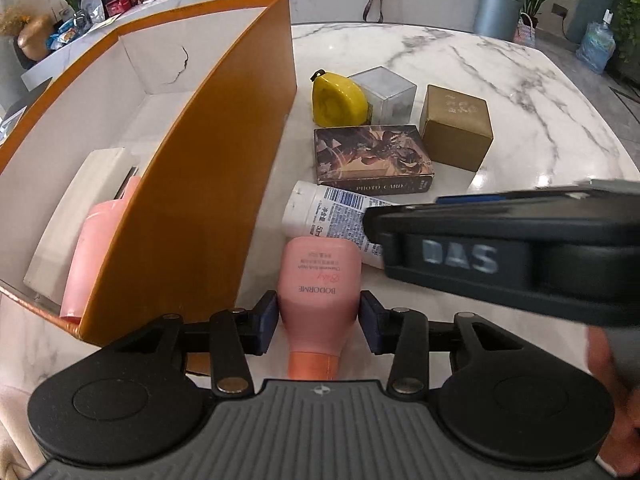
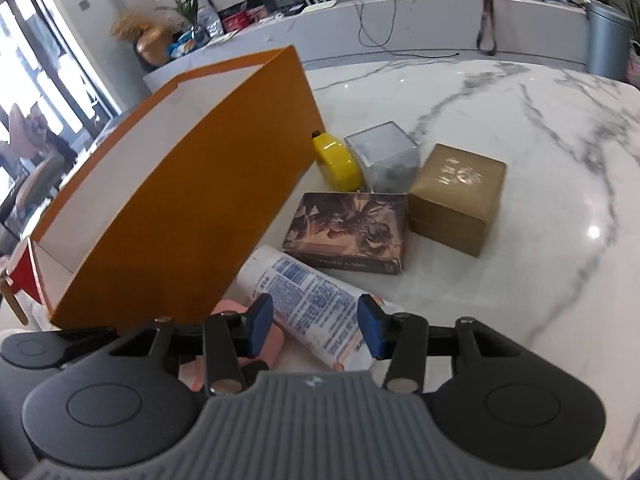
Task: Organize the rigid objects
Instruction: 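Grasp the white Vaseline tube with the right tool while the left tool holds the pink bottle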
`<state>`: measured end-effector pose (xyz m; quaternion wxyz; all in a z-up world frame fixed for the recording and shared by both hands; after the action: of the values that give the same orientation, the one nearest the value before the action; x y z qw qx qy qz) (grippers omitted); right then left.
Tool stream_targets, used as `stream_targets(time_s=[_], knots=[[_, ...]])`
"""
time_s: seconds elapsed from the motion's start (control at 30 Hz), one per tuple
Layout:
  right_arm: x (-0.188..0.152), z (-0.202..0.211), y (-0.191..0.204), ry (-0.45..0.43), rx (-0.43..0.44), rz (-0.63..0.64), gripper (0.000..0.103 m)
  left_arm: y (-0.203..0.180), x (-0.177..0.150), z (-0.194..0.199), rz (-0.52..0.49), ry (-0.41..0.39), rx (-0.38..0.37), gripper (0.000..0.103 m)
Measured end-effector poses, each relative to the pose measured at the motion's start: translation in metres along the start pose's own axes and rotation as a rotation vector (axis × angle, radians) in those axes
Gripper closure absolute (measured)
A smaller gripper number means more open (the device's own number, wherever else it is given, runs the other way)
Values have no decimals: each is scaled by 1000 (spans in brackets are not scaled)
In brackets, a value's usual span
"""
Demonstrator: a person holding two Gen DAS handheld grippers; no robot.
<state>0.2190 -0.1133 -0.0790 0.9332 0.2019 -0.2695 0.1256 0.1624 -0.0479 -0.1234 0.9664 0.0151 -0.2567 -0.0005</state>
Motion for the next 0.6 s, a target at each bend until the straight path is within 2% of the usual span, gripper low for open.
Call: stream_targets(time_s=[0.17, 0.27, 0.4, 0.5, 0.53, 0.6], knots=[[5, -22, 2, 39, -3, 53, 55, -1, 2, -2, 1, 3, -6, 54], [10, -30, 4, 23, -12, 85, 54, 0, 1, -2, -1, -2, -12, 54], [18, -39, 2, 34, 32, 58, 52, 0, -1, -1, 3, -7, -23, 54], [19, -44, 5, 39, 42, 67, 39, 1, -1, 0, 15, -8, -33, 54], [17, -46, 6, 47, 47, 65, 30, 2, -1, 0, 23, -7, -38, 54], [12, -49, 9, 43, 38, 92, 28, 3, -3, 1, 36, -5, -43, 54]])
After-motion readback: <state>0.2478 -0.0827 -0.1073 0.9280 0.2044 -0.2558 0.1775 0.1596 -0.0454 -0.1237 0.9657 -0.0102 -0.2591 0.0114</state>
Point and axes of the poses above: each gripper's, at about its wrist camera, not at the fingertips, and z roughly against the way its jaws point, y to its left, x to its top, the point moved 7 cm from there along -z, roughly the way its jaws point, and after that the axes turned 3 degrees about z, right-handed, at the moved point
